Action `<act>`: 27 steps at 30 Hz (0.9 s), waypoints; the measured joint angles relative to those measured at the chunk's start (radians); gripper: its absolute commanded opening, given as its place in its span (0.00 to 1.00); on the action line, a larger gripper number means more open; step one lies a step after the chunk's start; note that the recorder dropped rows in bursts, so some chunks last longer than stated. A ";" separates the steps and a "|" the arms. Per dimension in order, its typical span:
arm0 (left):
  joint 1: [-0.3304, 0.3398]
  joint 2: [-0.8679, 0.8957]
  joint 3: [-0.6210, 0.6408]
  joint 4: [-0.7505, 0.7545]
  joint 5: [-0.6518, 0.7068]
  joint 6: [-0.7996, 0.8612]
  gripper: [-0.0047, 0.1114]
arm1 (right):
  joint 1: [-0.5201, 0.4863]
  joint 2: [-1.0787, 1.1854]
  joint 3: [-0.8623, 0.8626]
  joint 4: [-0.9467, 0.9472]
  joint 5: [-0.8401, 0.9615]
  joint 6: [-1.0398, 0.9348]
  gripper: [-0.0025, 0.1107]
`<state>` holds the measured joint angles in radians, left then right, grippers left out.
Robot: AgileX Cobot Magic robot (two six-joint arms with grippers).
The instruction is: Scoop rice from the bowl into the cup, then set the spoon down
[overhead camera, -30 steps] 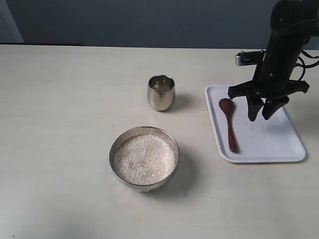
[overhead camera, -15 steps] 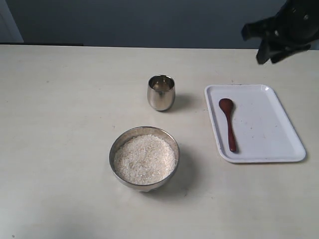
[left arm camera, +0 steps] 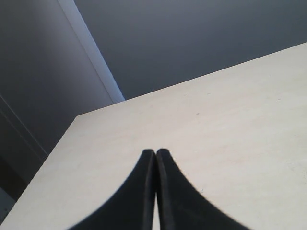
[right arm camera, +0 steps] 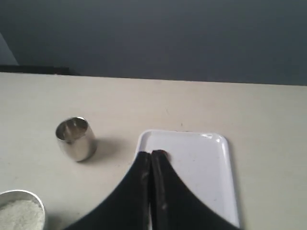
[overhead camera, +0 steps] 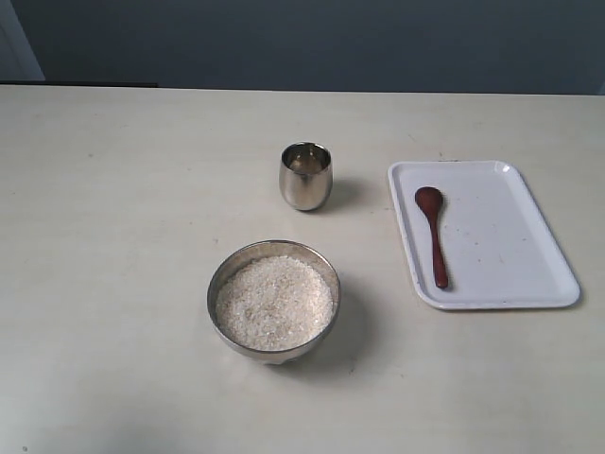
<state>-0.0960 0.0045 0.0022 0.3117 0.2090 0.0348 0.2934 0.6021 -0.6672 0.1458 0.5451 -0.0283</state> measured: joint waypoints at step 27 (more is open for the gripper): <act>0.000 0.000 0.000 0.000 0.000 0.000 0.04 | -0.179 -0.329 0.419 0.057 -0.214 0.003 0.01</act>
<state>-0.0960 0.0045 0.0022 0.3117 0.2090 0.0348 0.1146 0.2736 -0.2478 0.2029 0.3309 -0.0254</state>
